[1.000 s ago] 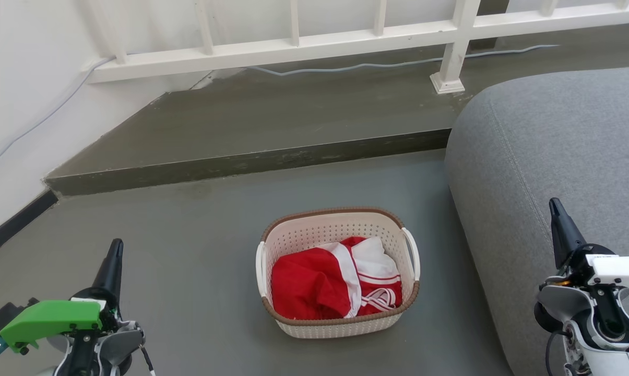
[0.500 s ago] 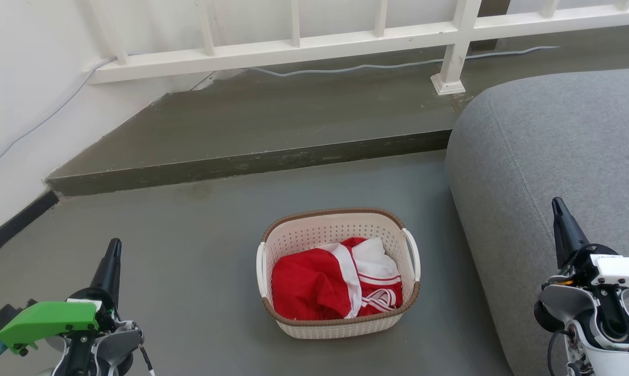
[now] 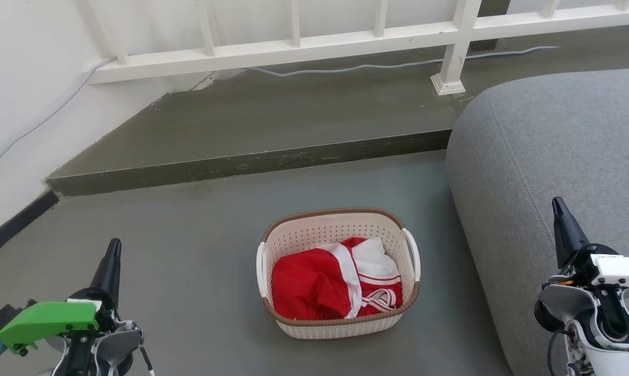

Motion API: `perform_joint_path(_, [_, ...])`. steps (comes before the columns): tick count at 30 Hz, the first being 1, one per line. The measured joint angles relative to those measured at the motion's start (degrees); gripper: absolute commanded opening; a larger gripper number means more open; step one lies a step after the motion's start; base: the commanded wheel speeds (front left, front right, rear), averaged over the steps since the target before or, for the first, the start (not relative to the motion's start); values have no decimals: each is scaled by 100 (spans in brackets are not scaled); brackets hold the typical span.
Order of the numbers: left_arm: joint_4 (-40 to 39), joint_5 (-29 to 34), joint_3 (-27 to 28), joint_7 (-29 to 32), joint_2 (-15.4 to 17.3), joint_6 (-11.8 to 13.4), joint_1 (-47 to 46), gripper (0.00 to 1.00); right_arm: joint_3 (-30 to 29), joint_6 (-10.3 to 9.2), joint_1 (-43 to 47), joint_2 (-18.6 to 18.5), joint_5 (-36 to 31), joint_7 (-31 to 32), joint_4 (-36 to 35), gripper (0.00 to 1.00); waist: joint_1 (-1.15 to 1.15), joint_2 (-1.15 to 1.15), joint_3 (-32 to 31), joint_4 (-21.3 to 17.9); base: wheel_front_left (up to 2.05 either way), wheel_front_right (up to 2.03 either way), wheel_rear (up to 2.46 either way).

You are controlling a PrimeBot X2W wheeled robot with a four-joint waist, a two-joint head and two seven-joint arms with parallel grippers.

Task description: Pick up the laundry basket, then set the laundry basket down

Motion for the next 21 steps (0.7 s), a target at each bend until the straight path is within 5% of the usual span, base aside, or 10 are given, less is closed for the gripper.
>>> perform_joint_path(21, [-2, 0, 2, 0, 0, 0, 1, 0, -11, 5, 1, 1, 0, 1, -7, 0, 0, 0, 0, 0, 0, 0, 0])
